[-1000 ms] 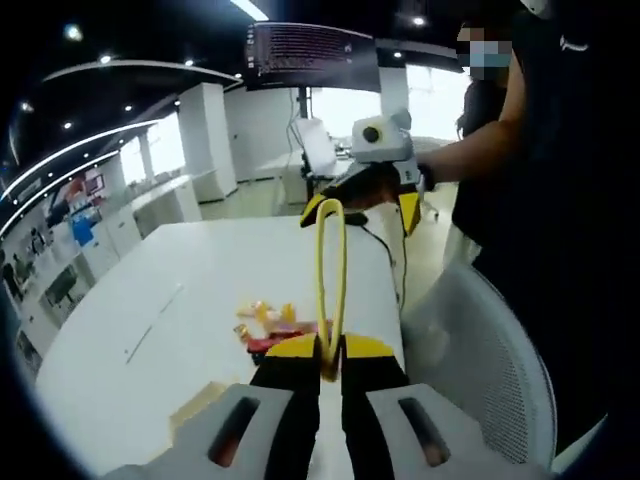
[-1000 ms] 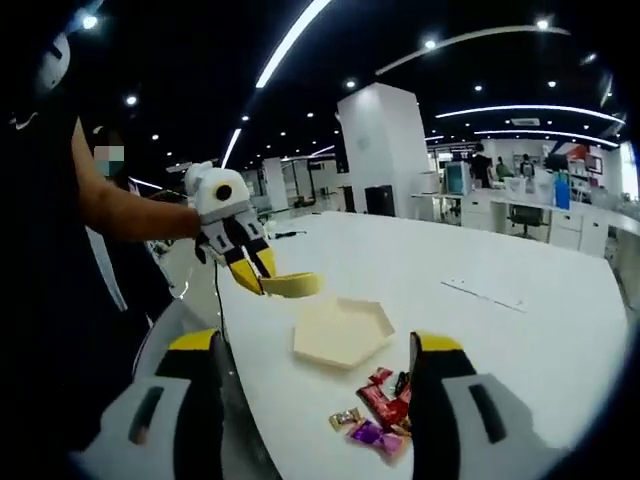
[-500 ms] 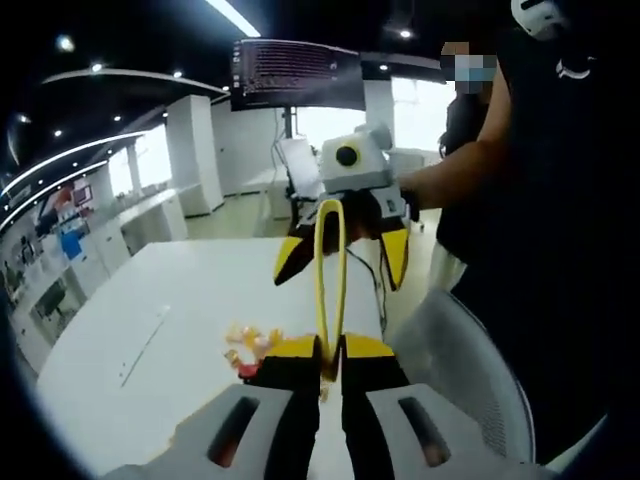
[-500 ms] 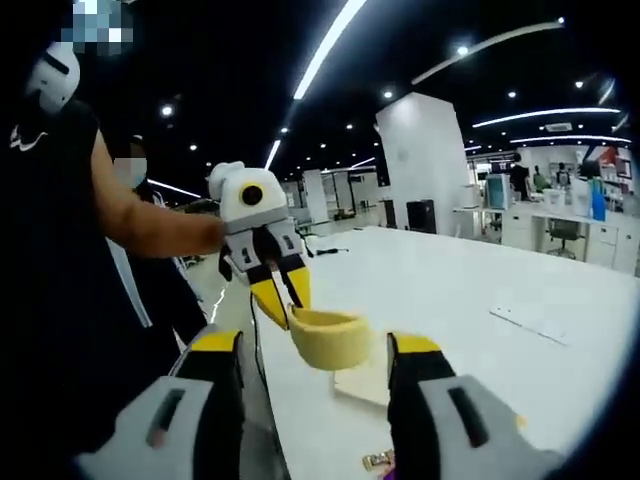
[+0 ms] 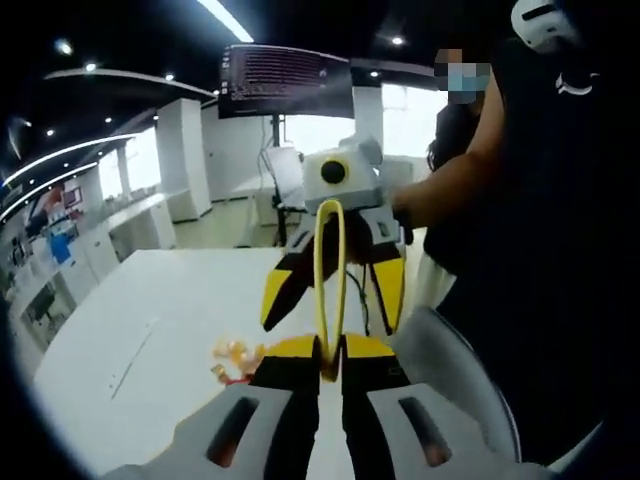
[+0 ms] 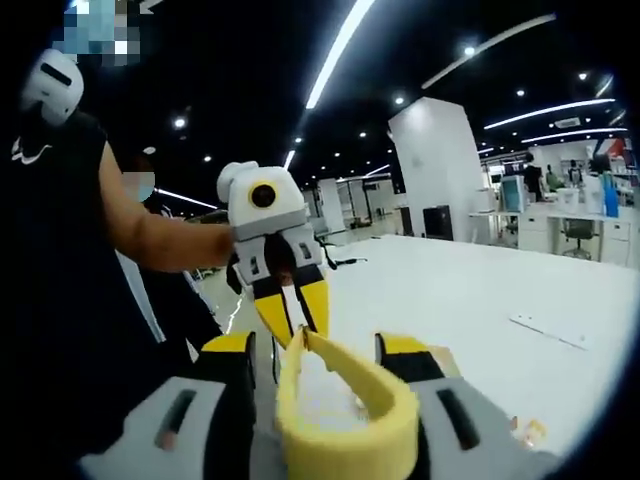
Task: Place the target food into the container with the food tongs after gripping and lifting it, then release it inside without dropping or visibly crushing the food.
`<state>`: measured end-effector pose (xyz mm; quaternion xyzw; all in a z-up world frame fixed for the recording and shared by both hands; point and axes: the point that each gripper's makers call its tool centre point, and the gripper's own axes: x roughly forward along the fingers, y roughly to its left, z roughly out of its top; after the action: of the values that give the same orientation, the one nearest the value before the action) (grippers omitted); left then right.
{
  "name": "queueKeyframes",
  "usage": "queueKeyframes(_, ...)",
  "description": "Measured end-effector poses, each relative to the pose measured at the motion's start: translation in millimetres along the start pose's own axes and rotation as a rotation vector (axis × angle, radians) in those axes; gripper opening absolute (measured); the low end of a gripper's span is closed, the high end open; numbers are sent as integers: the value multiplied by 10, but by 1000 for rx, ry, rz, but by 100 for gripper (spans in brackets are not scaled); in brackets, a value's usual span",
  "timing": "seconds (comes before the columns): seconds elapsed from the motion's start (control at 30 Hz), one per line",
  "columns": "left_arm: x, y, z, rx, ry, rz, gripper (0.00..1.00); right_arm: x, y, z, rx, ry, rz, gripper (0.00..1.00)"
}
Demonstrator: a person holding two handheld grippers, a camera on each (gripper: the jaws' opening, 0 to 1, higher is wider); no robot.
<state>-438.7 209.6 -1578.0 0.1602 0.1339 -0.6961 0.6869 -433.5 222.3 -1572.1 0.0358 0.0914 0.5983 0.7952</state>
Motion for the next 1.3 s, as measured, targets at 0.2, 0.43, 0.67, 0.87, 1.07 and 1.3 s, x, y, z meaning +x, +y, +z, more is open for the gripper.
queueKeyframes(0.2,-18,-46,36,-22,-17,-19,2,23,50,51,30,-30,22,43)
queueKeyframes(0.43,-66,-56,77,-26,-23,-31,2,64,97,111,28,-41,51,35)
queueKeyframes(0.67,-126,-31,49,-26,-13,-39,2,139,181,126,17,-27,84,25)
queueKeyframes(0.87,-182,-67,41,-23,-18,-51,3,166,216,118,2,-20,94,21)
queueKeyframes(1.07,-255,-98,41,-44,-26,-54,2,142,236,114,58,-22,125,18)
queueKeyframes(1.3,-259,-89,24,-30,-9,-38,1,157,241,108,44,-15,127,17)
